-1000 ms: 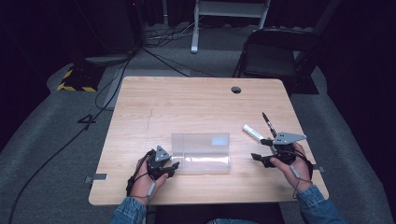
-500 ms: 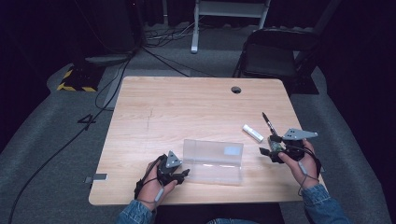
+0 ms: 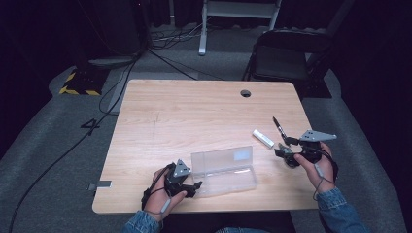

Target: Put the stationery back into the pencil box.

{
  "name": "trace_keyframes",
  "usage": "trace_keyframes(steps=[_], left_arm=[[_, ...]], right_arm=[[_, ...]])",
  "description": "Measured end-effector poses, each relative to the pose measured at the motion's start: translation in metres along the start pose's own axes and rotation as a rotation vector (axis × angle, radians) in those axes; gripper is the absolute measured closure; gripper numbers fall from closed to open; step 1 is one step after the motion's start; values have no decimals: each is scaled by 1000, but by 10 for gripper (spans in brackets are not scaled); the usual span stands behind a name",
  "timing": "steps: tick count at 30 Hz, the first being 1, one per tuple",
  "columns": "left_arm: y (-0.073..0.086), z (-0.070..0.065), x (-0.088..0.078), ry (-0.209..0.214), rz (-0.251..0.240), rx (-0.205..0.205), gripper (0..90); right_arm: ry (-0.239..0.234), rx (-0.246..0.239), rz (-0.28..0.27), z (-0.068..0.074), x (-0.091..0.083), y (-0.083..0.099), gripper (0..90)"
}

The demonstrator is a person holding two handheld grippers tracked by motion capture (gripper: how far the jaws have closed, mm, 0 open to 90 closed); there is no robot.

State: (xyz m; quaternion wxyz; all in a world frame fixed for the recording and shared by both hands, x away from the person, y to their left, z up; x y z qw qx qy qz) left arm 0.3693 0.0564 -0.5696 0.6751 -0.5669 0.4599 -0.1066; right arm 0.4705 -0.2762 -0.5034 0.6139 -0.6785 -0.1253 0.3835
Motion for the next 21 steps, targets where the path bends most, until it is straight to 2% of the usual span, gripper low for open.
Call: trace_keyframes(steps=[3, 5, 6, 9, 16, 21], left_arm=[[1, 2, 0, -10, 5, -9, 337], [3, 4, -1, -16, 10, 0, 353], [3, 5, -1, -21, 14, 7, 355], [3, 6, -2, -29, 14, -4, 356], [1, 10, -5, -40, -2, 0, 338], [-2, 15, -13, -43, -31, 5, 320]], right_arm=[[1, 6, 3, -3, 4, -1, 165], [0, 13, 9, -5, 7, -2, 161], [10, 17, 5, -7, 8, -4, 159], [42, 36, -10, -14, 12, -10, 163], [83, 6, 18, -29, 20, -20, 257], [98, 14, 57, -38, 24, -20, 354]])
Point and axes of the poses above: each handheld gripper's, and its own axes: x roughly forward along the jaws, y roughly out of its underside, z roughly to its left, the point moved 10 cm from there along x, roughly forward along the jaws, and after that the axes turned 13 degrees about -z, right-handed, at the moved point
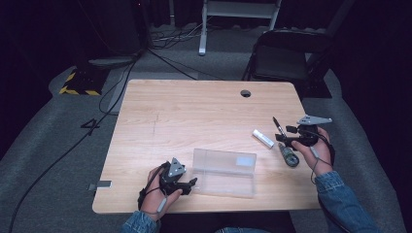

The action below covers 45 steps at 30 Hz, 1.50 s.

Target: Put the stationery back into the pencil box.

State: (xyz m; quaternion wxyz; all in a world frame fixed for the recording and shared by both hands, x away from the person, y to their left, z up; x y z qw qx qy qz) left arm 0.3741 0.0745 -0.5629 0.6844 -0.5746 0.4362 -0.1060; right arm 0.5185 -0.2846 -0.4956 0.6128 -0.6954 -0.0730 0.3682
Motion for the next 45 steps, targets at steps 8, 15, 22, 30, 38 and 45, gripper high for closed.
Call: trace_keyframes(steps=[8, 15, 22, 30, 38, 45], left_arm=[[-5, 10, -13, -13, -50, -30, 309], [-7, 17, -22, -22, -87, -57, 308], [0, 26, -29, -55, -66, -59, 308], [16, 40, -39, -148, -22, -91, 309], [35, 54, -45, -238, 57, -125, 297], [34, 57, -43, -242, 55, -117, 250]], right_arm=[[63, -8, 53, -23, 14, 1, 462], [104, 8, 105, -43, 31, 4, 511], [132, 15, 160, -56, 48, 7, 580], [159, 35, 219, -67, 64, 13, 628], [179, 30, 265, -73, 79, 20, 648], [189, 39, 296, -76, 84, 28, 703]])
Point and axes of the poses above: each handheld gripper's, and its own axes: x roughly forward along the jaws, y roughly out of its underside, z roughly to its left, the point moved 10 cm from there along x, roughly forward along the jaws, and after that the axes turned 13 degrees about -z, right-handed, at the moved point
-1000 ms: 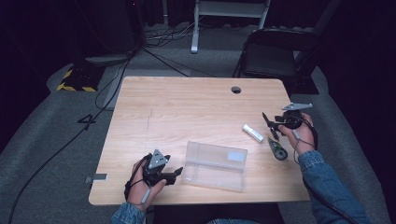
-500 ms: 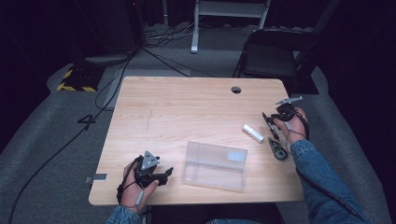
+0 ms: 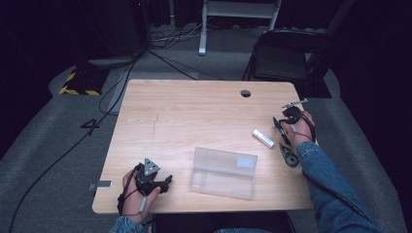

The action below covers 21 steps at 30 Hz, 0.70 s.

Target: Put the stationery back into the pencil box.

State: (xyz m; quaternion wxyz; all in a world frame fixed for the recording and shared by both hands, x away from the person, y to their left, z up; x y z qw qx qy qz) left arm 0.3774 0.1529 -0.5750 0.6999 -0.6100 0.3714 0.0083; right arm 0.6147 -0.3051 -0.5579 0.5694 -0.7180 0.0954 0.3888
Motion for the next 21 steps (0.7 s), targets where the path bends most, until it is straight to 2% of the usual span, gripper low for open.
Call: trace_keyframes(steps=[3, 7, 10, 15, 21], left_arm=[[0, 0, 1, 0, 3, -4, 240], [-1, -1, 2, 3, 3, -5, 229], [-1, 0, 2, 2, 4, -1, 226], [-1, -1, 3, 4, 7, -4, 223], [-1, -1, 4, 5, 3, -7, 222]], right_arm=[[-6, 7, 3, 0, 1, 2, 769], [0, 17, -2, -2, 1, 2, 806], [-6, 28, 0, -4, 1, 2, 808], [5, -11, 10, -3, 0, 1, 810], [-5, -10, -8, -2, -6, -7, 810]])
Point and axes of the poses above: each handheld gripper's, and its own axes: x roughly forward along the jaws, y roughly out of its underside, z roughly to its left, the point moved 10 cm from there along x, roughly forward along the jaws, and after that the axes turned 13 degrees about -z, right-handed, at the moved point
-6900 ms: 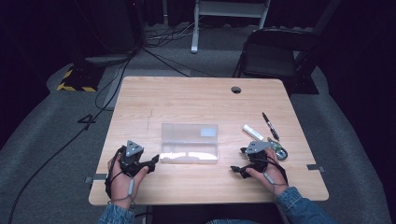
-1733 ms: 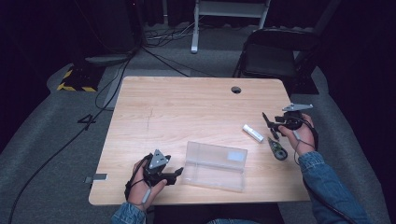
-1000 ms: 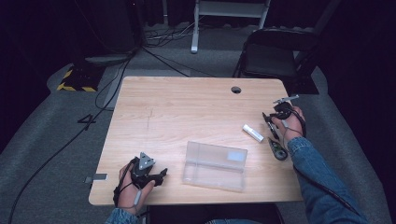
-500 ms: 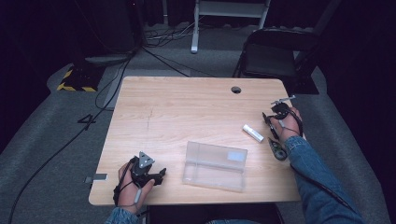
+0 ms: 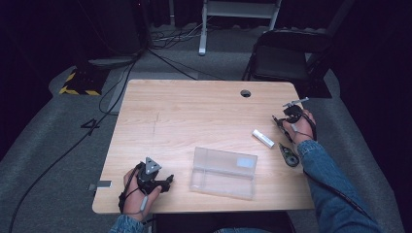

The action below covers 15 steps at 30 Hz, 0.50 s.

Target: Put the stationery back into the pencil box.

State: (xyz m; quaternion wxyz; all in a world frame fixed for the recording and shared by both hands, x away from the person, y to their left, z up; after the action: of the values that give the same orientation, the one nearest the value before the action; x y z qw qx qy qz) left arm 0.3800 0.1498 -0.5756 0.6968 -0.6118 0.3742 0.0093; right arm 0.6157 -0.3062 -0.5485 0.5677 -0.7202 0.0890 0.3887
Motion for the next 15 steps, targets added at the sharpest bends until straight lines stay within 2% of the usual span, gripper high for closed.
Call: trace_keyframes(steps=[9, 15], left_arm=[[0, 0, 1, 0, 1, 5, 222], [-1, 0, 2, 2, 1, 7, 222]], right_arm=[[-26, -12, -75, 4, -21, -21, 810], [-65, -12, -140, 15, -39, -35, 810]])
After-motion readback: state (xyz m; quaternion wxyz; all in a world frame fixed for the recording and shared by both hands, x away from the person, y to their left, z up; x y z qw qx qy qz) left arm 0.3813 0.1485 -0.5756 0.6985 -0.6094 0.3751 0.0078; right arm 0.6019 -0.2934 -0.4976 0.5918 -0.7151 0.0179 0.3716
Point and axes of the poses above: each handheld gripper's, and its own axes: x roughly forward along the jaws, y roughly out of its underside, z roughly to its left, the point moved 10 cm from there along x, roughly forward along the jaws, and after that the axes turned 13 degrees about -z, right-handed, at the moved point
